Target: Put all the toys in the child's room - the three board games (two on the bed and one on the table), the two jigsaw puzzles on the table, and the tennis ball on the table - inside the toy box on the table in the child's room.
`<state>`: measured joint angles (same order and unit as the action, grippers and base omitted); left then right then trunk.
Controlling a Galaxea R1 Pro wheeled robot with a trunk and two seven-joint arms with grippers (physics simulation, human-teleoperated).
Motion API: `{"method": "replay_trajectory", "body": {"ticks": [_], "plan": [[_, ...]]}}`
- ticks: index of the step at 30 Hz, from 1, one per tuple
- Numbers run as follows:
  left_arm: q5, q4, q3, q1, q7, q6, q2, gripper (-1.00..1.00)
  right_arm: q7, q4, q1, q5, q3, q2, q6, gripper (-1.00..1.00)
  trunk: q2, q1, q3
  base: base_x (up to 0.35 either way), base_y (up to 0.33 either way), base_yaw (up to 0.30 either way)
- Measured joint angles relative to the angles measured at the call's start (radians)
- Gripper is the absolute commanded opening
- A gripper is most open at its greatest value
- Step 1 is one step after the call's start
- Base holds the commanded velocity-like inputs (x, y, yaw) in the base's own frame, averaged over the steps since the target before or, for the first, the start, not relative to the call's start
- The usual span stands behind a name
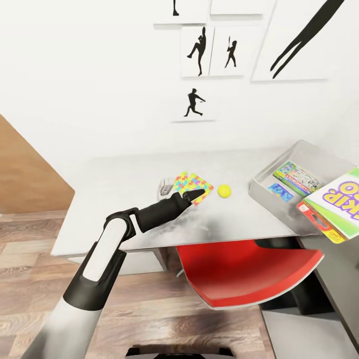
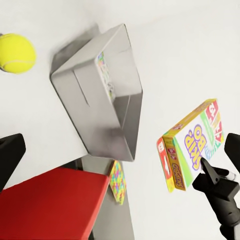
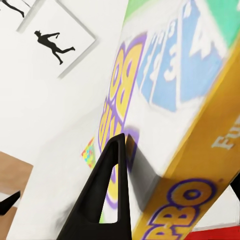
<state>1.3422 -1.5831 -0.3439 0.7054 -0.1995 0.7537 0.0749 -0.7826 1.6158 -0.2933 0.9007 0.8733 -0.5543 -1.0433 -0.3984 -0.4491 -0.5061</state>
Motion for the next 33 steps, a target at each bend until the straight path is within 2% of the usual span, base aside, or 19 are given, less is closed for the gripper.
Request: {"method": "replay_trajectory", "body": {"ticks": [8,17,20,25,33], "plan": [[0.000,-0.001,-0.002,-0.003,0.000,0.000,0.001,1.00,0.000,0.000,0.000,-0.002,0.000,0.000,0.001,-1.00,0.000,0.000,0.000,0.191,-0.178,0.000],[0.000,-0.001,-0.005,-0.003,-0.004,0.000,0.001,1.00,-0.002,0.000,0.000,0.001,0.003,-0.001,0.000,-1.00,0.000,0.000,0.000,0.046,-0.043,0.000],[0.000,-0.001,-0.006,-0.003,-0.004,0.000,0.001,1.00,-0.005,0.000,0.000,0.001,0.015,-0.001,0.000,-1.00,0.000,0.000,0.000,0.010,-0.010,0.000],[0.000,-0.001,-0.006,-0.003,-0.006,0.001,0.001,1.00,-0.043,0.000,0.001,0.004,0.037,0.000,-0.001,-1.00,0.000,0.000,0.000,0.024,-0.043,0.000],[0.000,-0.001,-0.008,-0.002,-0.008,0.001,0.001,1.00,-0.085,0.000,0.001,0.000,0.047,-0.001,-0.001,-1.00,0.000,0.000,0.000,0.063,-0.202,0.000]]}}
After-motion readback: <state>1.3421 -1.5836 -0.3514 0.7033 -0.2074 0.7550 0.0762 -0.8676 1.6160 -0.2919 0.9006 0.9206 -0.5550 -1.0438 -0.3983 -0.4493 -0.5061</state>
